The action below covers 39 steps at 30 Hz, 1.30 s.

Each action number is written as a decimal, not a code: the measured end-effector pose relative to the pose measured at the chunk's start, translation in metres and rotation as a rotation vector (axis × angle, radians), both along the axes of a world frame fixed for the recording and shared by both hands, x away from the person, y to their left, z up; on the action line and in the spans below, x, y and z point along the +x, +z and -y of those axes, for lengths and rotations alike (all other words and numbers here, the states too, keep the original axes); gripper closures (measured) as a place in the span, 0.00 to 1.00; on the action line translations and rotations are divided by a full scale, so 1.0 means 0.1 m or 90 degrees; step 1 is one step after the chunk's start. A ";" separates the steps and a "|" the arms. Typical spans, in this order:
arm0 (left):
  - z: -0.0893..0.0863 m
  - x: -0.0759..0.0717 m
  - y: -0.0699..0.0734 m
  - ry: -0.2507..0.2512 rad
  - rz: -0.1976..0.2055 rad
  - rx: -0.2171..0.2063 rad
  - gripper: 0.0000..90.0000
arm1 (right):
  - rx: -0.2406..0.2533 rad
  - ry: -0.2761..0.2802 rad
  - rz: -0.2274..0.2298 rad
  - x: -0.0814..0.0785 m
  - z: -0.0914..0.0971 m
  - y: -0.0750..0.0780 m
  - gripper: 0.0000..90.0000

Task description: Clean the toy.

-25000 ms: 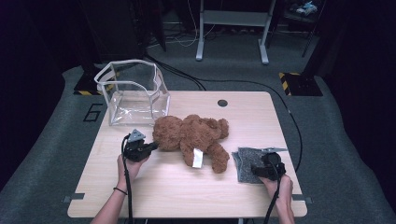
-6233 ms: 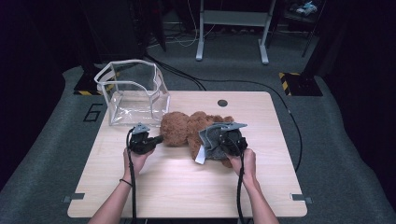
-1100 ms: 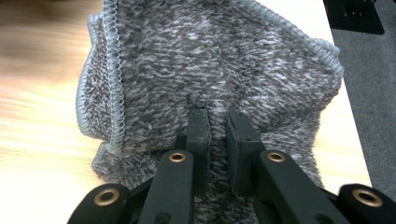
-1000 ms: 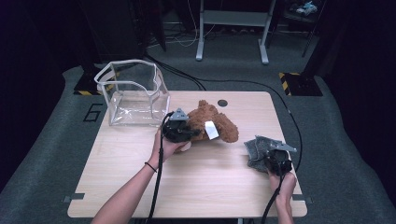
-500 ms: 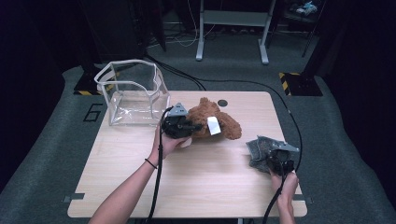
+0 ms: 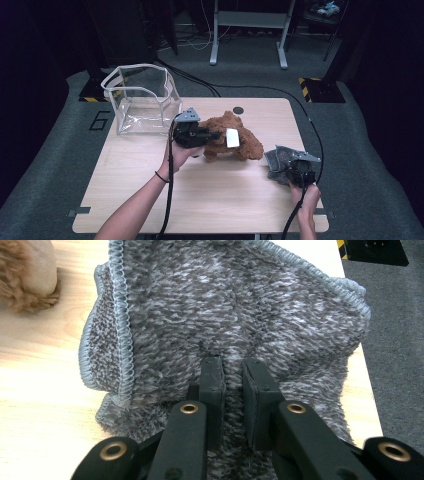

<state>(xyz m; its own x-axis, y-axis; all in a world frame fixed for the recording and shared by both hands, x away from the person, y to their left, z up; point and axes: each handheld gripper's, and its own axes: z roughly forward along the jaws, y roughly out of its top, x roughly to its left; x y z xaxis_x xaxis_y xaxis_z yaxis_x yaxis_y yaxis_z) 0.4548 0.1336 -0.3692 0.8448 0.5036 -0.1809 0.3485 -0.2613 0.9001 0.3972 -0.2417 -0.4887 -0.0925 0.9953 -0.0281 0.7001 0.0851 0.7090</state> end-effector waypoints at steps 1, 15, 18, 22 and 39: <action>-0.01 0.01 -0.03 0.007 -0.006 0.003 0.82 | 0.002 -0.001 -0.001 0.00 -0.01 0.00 0.90; -0.28 0.36 -0.52 0.101 -0.066 0.052 0.77 | 0.001 0.017 -0.015 0.07 -0.12 -0.09 0.89; -0.31 0.37 -0.55 0.111 -0.058 0.062 0.68 | 0.003 0.018 -0.017 0.07 -0.12 -0.11 0.89; -0.30 0.29 -0.54 0.135 -0.027 0.094 0.49 | 0.006 0.015 -0.019 0.06 -0.12 -0.10 0.89; -0.75 0.10 -0.56 0.296 0.026 0.133 0.19 | 0.013 0.019 -0.019 0.06 -0.14 -0.11 0.88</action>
